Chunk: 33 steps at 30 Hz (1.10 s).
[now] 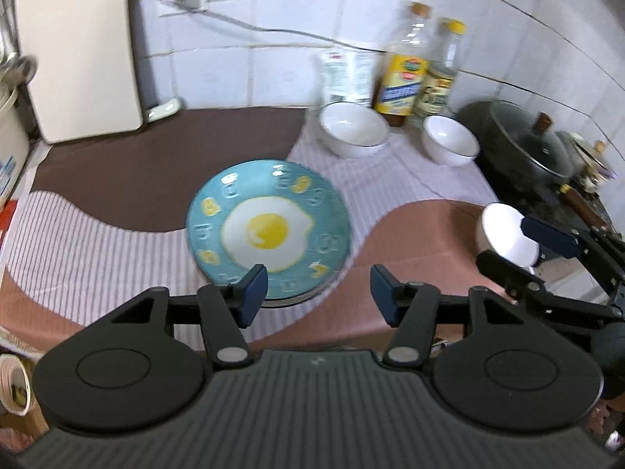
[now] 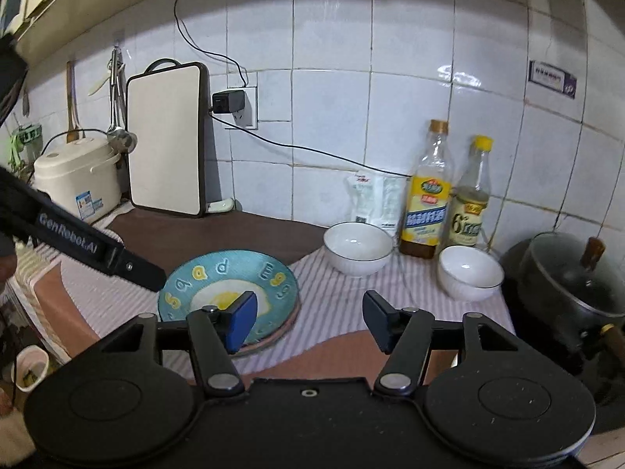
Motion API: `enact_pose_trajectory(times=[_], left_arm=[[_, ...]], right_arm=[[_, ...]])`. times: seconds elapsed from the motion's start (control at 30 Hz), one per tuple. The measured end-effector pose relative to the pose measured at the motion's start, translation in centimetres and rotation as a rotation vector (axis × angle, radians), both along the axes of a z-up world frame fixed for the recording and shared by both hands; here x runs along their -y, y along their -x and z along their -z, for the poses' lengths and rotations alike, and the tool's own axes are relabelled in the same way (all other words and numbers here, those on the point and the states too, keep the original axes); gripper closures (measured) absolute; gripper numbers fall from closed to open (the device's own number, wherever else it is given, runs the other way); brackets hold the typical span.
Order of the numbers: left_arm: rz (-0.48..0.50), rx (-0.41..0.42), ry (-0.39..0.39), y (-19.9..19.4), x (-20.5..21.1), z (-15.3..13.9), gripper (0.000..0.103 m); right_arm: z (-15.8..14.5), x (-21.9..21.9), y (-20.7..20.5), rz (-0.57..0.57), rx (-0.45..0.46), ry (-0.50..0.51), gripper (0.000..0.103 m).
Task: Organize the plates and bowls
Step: 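Move both grippers to the white bowl on the brown mat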
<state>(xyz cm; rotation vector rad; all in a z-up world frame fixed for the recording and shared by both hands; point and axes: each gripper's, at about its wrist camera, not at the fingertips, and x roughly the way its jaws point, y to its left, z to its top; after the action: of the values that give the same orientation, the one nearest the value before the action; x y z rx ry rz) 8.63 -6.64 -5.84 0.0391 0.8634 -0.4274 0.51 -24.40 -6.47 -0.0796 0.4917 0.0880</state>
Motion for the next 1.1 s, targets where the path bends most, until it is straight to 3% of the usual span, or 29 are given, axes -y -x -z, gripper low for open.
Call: enact_pose_trajectory(times=[0.1, 0.43, 0.53, 0.6, 0.83, 1.1], left_arm=[[0.047, 0.015, 0.001, 1.1, 1.9, -0.4, 0.037], [0.185, 0.065, -0.018, 2.9, 9.4, -0.5, 0.027], [0.206, 0.075, -0.004, 3.1, 11.5, -0.1, 0.016], [0.216, 0.078, -0.005, 3.0, 12.8, 0.3, 0.016], [0.25, 0.048, -0.02, 2.3, 16.5, 2.7, 0.012], [0.279, 0.076, -0.042, 1.4, 19.8, 5.3, 0.012]], right_arm=[[0.1, 1.0, 1.1, 0.007, 0.003, 0.028, 0.031], [1.9, 5.4, 4.3, 0.094, 0.002, 0.042, 0.027], [2.7, 6.8, 4.8, 0.13, -0.003, 0.031, 0.02], [3.2, 7.8, 4.9, 0.158, 0.004, 0.02, 0.014], [5.6, 10.1, 5.3, 0.27, 0.026, 0.005, 0.008], [8.6, 12.0, 5.0, 0.352, 0.043, -0.024, 0.008]])
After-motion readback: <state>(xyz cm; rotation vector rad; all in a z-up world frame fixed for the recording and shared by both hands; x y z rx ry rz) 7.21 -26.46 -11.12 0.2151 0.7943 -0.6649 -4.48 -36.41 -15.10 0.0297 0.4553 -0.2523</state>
